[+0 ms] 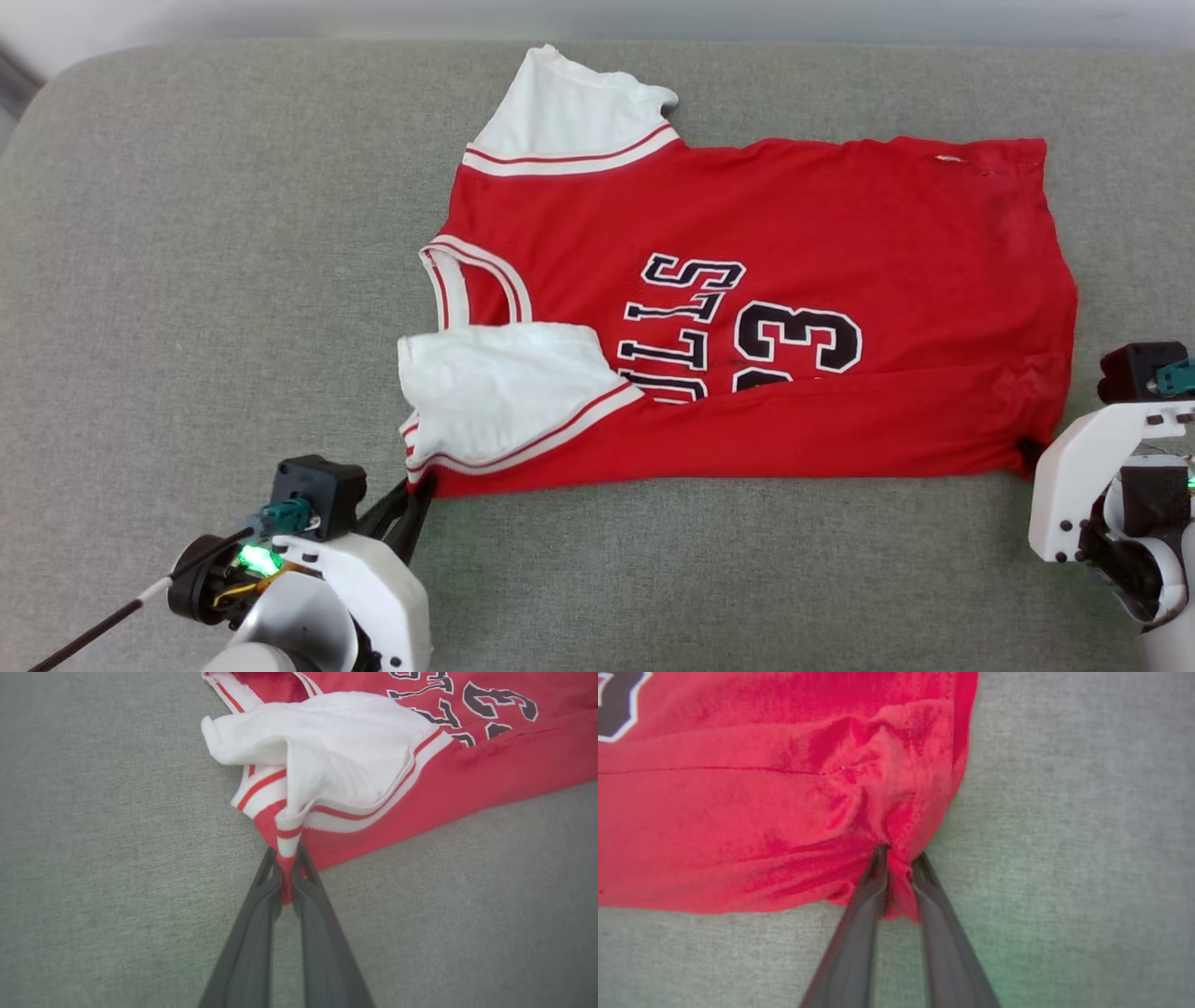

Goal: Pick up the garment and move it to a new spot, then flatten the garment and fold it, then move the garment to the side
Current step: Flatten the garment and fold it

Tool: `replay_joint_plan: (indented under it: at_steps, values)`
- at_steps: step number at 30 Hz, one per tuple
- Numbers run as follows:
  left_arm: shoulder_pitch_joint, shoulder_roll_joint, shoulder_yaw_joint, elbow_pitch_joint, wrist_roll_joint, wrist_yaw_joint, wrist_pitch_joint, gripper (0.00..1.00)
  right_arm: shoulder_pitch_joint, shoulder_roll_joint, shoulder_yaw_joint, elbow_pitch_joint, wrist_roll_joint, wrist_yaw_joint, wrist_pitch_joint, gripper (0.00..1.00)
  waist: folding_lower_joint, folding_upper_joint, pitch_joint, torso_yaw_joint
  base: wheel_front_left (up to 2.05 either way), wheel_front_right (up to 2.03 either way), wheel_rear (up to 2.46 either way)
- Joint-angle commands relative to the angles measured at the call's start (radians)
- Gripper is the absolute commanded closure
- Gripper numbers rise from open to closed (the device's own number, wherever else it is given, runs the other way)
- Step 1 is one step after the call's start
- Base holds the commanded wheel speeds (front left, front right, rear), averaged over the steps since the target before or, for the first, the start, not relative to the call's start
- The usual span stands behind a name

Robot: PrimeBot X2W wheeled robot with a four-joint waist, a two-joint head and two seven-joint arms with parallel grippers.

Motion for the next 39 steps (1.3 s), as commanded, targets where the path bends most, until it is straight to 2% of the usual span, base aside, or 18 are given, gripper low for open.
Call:
replay_joint_plan:
  at_steps: [1,10,18,24,29,30,31,32,36,39]
  values:
    - [-0.005,0.008,-0.005,0.014,0.005,-0.006,0.007,1.0,0.064,0.023,0.026,0.078,0.004,0.0,0.03,1.0,0.0001,0.0,-0.007,-0.004,0.0,0.0,0.0]
    - [0.046,0.041,-0.024,0.095,0.0,-0.014,0.024,1.0,0.097,-0.047,0.0,-0.007,0.043,-0.001,0.01,1.0,0.0001,0.0,-0.097,-0.036,0.0,0.0,0.0]
    - [0.168,0.069,-0.035,0.092,-0.031,0.0,0.028,1.0,0.245,-0.091,-0.035,-0.161,0.105,-0.001,0.075,1.0,0.0001,0.0,-0.174,-0.055,0.0,0.0,0.0]
    - [0.221,0.046,-0.059,0.098,-0.055,-0.008,0.021,1.0,0.355,-0.085,-0.081,-0.216,0.114,-0.001,0.114,1.0,0.0001,0.0,-0.184,-0.056,0.0,0.0,0.0]
    - [0.229,0.012,-0.069,0.15,-0.089,-0.029,0.014,1.0,0.394,-0.052,-0.081,-0.198,0.117,-0.001,0.121,1.0,0.0001,0.0,-0.186,-0.058,0.0,0.0,0.0]
    - [0.228,0.007,-0.071,0.163,-0.096,-0.035,0.014,0.97,0.394,-0.043,-0.08,-0.188,0.12,-0.001,0.116,0.97,0.0001,0.0,-0.186,-0.059,0.0,0.0,0.0]
    - [0.226,0.006,-0.075,0.177,-0.096,-0.041,0.014,0.54,0.391,-0.042,-0.076,-0.18,0.118,-0.001,0.107,0.48,0.0001,0.0,-0.186,-0.059,0.0,0.0,0.0]
    - [0.222,0.006,-0.077,0.191,-0.093,-0.043,0.012,0.0,0.389,-0.043,-0.068,-0.173,0.111,-0.001,0.099,0.0,0.0001,0.0,-0.186,-0.059,0.0,0.0,0.0]
    - [0.209,-0.002,-0.065,0.224,-0.093,-0.041,-0.02,0.0,0.362,-0.028,-0.044,-0.152,0.133,0.0,0.059,0.0,0.0001,0.0,-0.193,-0.061,0.0,0.0,0.0]
    - [0.198,-0.009,-0.04,0.218,-0.094,-0.038,-0.076,0.0,0.348,-0.043,-0.04,-0.155,0.139,0.0,0.029,0.0,0.0001,0.0,-0.204,-0.061,0.0,0.0,0.0]
